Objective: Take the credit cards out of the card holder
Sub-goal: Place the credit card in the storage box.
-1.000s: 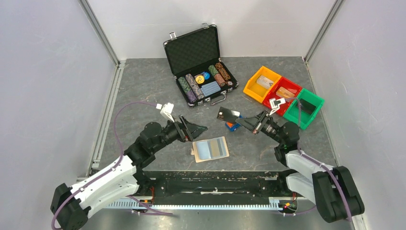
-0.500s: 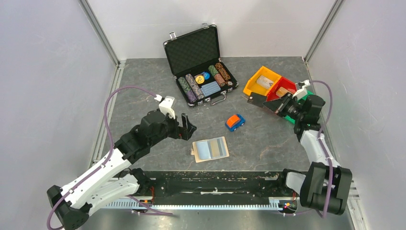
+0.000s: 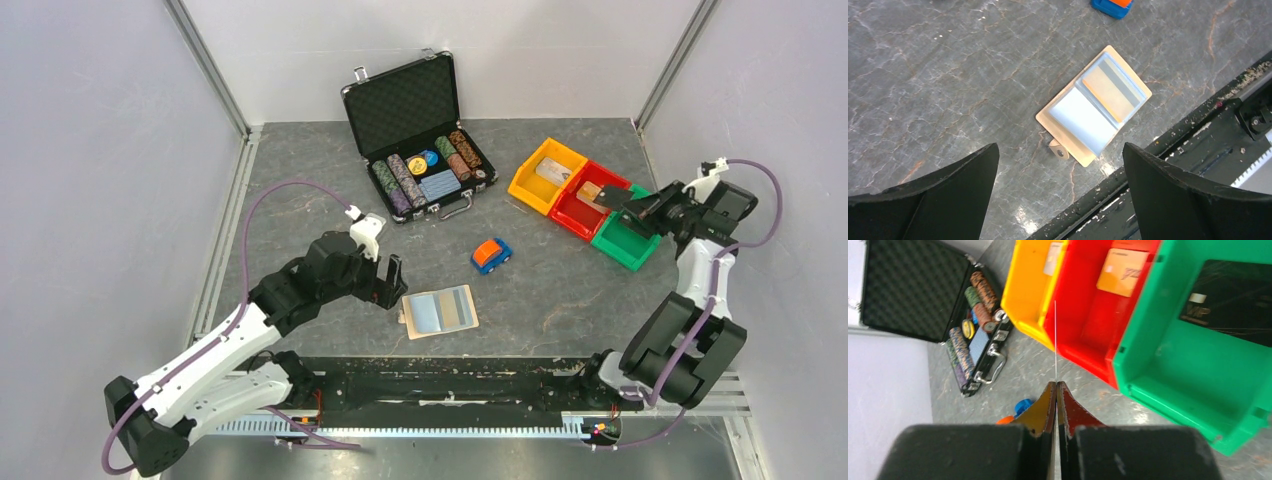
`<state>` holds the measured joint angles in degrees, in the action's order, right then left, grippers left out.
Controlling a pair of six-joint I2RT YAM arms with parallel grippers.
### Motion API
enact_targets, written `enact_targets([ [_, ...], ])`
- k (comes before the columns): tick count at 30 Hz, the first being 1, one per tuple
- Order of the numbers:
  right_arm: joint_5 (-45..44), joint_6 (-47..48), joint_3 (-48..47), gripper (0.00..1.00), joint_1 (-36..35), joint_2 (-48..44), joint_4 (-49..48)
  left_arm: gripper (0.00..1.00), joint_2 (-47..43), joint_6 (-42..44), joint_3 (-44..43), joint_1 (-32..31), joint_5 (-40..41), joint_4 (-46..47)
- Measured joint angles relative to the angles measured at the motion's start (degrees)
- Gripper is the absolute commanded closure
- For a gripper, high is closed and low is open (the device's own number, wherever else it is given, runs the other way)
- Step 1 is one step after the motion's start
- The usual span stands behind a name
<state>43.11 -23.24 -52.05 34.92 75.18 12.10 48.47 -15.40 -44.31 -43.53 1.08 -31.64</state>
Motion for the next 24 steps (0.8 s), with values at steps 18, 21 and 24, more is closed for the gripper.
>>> enact_targets([
  [18, -11.3, 9.7, -13.7, 1.00, 5.1, 9.1, 17.0, 0.00, -0.9, 0.1, 0.0, 0.0, -3.1, -0.1],
  [21, -12.5, 10.4, -15.7, 1.00, 5.1, 11.1, 18.6, 0.00, -1.0, 0.1, 0.0, 0.0, -3.1, -0.1],
  [24, -13.0, 10.7, -17.5, 1.00, 5.0, 12.8, 19.1, 0.00, -1.1, 0.1, 0.0, 0.0, -3.1, -0.1],
])
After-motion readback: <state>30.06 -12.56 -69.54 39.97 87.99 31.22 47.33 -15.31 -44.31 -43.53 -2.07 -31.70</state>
